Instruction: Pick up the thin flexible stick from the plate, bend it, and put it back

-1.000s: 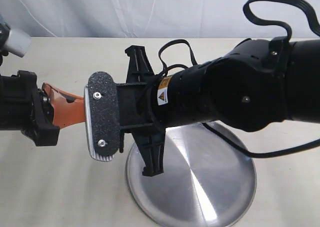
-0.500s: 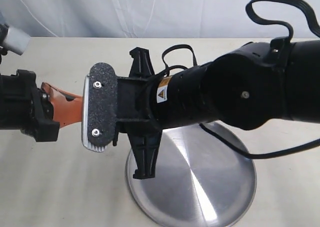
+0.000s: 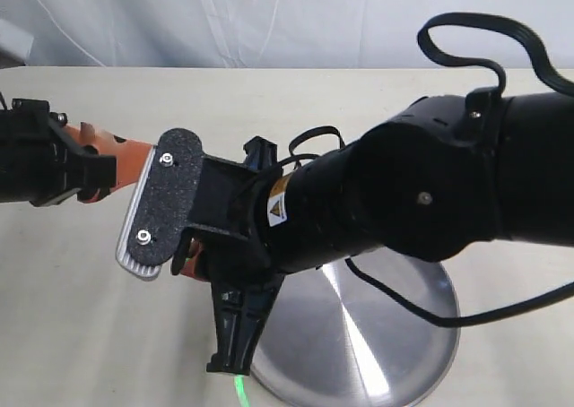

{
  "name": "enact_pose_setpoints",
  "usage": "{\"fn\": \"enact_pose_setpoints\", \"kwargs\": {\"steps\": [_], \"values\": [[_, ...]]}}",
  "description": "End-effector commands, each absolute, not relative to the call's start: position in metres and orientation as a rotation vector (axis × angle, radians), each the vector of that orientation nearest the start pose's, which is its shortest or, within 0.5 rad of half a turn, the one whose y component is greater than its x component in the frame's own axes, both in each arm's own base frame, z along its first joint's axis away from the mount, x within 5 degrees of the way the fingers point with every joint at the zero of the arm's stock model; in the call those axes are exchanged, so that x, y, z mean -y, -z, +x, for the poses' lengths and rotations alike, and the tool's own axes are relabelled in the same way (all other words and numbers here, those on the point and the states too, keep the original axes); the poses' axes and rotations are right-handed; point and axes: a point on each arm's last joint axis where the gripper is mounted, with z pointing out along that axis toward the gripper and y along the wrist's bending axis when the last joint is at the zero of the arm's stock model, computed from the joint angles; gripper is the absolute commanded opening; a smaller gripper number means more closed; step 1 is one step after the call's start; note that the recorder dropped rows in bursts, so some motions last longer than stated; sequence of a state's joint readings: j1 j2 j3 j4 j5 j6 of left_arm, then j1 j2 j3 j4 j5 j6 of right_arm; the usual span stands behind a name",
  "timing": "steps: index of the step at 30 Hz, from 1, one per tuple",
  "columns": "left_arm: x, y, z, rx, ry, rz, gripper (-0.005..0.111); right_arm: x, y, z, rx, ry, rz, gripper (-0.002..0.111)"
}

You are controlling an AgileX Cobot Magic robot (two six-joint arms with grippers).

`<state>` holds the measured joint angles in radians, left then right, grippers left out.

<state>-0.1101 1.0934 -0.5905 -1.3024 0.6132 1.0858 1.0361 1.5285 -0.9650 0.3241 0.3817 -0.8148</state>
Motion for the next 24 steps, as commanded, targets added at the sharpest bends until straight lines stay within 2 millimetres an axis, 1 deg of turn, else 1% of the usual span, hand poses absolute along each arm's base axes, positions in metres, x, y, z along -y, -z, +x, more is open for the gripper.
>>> {"fn": "enact_pose_setpoints", "kwargs": {"steps": [1,3,6,7,10,11,14,16,17,19,22,24], "values": [[0.064,-0.266,0.205,-2.166,0.693,0.163,0.036,-0.276,-0.242,0.157,-1.796,-0.342,-1.686,-0.001],[0.059,-0.264,0.206,-2.192,0.632,0.111,0.028,-0.273,-0.245,0.159,-1.868,-0.326,-1.598,-0.001],[0.053,-0.259,0.207,-2.237,0.549,0.053,0.003,-0.260,-0.254,0.173,-1.994,-0.308,-1.380,-0.001],[0.051,-0.258,0.207,-2.251,0.522,0.054,0.000,-0.254,-0.259,0.178,-2.024,-0.309,-1.307,-0.001],[0.048,-0.255,0.206,-2.288,0.481,0.047,0.000,-0.228,-0.270,0.199,-2.166,-0.326,-1.021,-0.001],[0.048,-0.254,0.206,-2.293,0.476,0.042,0.000,-0.216,-0.271,0.208,-2.227,-0.315,-0.921,-0.001],[0.048,-0.254,0.205,-2.297,0.478,0.044,0.000,-0.179,-0.267,0.229,-2.394,-0.228,-0.732,-0.001],[0.048,-0.254,0.205,-2.298,0.483,0.041,0.000,-0.159,-0.262,0.239,-2.498,-0.198,-0.622,-0.001],[0.048,-0.254,0.205,-2.298,0.485,0.039,0.000,-0.150,-0.259,0.242,-2.537,-0.182,-0.589,-0.001],[0.048,-0.254,0.205,-2.297,0.489,0.035,0.000,-0.146,-0.254,0.246,-2.566,-0.168,-0.609,-0.001],[0.049,-0.254,0.205,-2.302,0.493,0.038,0.000,-0.150,-0.245,0.247,-2.595,-0.189,-0.667,-0.001],[0.049,-0.254,0.204,-2.308,0.497,0.044,0.000,-0.156,-0.235,0.248,-2.624,-0.225,-0.718,-0.001]]}}
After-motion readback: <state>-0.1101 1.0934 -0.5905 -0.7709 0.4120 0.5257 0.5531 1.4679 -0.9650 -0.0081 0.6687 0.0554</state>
